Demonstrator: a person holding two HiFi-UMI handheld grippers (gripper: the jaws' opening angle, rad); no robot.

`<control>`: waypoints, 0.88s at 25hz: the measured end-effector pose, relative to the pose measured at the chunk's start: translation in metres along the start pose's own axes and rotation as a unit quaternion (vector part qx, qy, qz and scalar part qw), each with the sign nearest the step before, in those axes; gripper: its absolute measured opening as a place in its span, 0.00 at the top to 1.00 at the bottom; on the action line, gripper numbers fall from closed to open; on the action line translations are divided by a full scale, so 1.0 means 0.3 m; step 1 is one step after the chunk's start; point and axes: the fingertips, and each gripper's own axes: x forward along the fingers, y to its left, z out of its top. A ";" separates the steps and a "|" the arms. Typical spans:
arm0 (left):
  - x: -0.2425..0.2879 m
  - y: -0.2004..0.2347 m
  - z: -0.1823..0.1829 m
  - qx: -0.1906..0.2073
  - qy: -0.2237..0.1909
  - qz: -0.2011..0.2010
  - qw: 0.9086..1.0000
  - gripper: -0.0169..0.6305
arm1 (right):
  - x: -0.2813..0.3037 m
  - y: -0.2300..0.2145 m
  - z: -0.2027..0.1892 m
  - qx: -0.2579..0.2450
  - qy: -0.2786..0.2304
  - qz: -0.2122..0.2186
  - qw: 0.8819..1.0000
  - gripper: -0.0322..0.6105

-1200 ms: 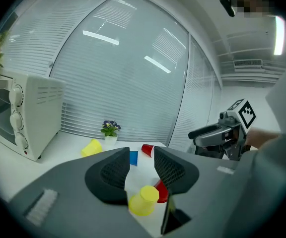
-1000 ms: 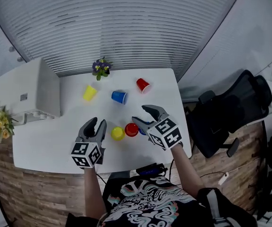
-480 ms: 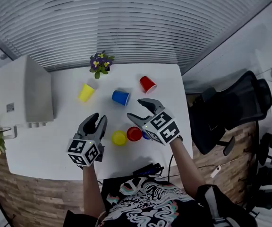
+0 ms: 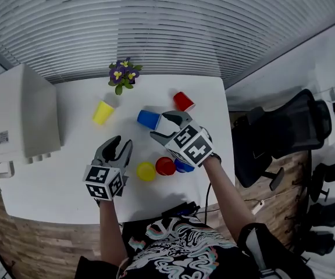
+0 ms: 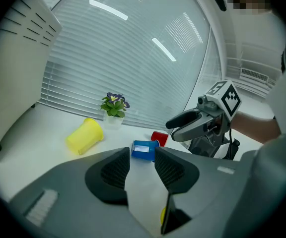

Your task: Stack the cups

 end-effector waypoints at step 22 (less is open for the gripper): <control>0.146 0.109 -0.028 -0.001 0.050 -0.034 0.998 0.75 | 0.330 -0.036 -0.014 -0.034 0.212 0.104 0.971 0.49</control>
